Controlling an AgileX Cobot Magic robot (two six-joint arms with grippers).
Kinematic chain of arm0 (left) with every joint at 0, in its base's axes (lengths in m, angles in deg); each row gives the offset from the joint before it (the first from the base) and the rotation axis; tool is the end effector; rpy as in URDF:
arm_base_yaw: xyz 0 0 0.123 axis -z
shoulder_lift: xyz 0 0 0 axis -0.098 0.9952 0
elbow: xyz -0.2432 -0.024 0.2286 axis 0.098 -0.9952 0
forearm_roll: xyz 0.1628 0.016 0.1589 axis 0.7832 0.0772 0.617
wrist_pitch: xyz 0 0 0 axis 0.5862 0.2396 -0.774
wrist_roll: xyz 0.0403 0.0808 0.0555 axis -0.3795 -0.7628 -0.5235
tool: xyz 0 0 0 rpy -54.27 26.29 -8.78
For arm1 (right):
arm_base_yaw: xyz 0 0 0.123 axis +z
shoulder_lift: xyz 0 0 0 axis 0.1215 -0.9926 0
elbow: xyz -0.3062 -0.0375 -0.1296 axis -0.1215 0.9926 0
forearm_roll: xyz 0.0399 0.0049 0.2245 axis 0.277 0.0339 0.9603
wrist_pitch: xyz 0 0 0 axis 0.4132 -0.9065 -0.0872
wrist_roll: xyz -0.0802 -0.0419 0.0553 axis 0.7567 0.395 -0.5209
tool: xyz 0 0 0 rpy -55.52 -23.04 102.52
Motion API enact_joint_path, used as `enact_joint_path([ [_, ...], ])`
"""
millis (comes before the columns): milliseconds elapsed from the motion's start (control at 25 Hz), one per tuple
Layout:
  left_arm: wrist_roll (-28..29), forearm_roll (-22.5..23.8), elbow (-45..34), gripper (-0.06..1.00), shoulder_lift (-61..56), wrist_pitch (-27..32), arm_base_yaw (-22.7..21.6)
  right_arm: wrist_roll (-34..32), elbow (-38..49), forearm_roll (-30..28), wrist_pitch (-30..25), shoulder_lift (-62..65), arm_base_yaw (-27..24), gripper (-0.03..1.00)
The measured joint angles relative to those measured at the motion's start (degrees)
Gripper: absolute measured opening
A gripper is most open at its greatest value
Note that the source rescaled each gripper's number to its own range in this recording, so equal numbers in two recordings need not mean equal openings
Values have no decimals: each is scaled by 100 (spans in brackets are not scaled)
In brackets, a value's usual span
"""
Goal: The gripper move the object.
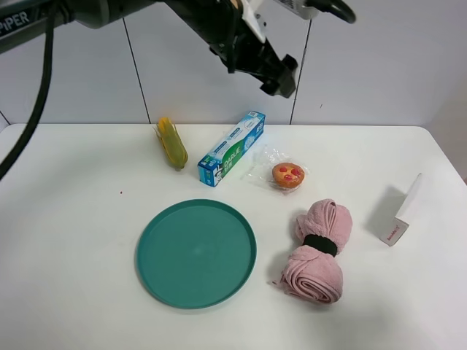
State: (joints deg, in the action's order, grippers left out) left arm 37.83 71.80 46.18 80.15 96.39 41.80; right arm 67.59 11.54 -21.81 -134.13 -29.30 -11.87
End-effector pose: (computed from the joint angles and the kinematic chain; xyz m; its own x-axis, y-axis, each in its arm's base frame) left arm 0.3832 -0.2937 0.3689 -0.4073 0.5773 -0.7077 0.7579 0.6460 0.0907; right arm -0.0614 -0.0006 0.2560 -0.4576 0.0250 -0.8888 0.1271 0.9912 -0.0376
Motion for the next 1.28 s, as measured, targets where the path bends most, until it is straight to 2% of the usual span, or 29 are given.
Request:
enact_joint_path([
  [200, 156, 385, 0, 99, -165, 648, -966, 0, 0, 0, 0, 0, 0, 100],
  [480, 173, 430, 0, 100, -514, 811, -2722, 0, 0, 0, 0, 0, 0, 100],
  [680, 179, 442, 0, 100, -722, 1203, -3651, 0, 0, 0, 0, 0, 0, 100],
  [840, 186, 442, -128, 100, -1037, 1540, -4123, 0, 0, 0, 0, 0, 0, 100],
  [1040, 187, 437, -743, 100, -1849, 1577, -4574, 0, 0, 0, 0, 0, 0, 100],
  [1280, 187, 458, -1998, 100, -3281, 1544, -4647, 0, 0, 0, 0, 0, 0, 100],
])
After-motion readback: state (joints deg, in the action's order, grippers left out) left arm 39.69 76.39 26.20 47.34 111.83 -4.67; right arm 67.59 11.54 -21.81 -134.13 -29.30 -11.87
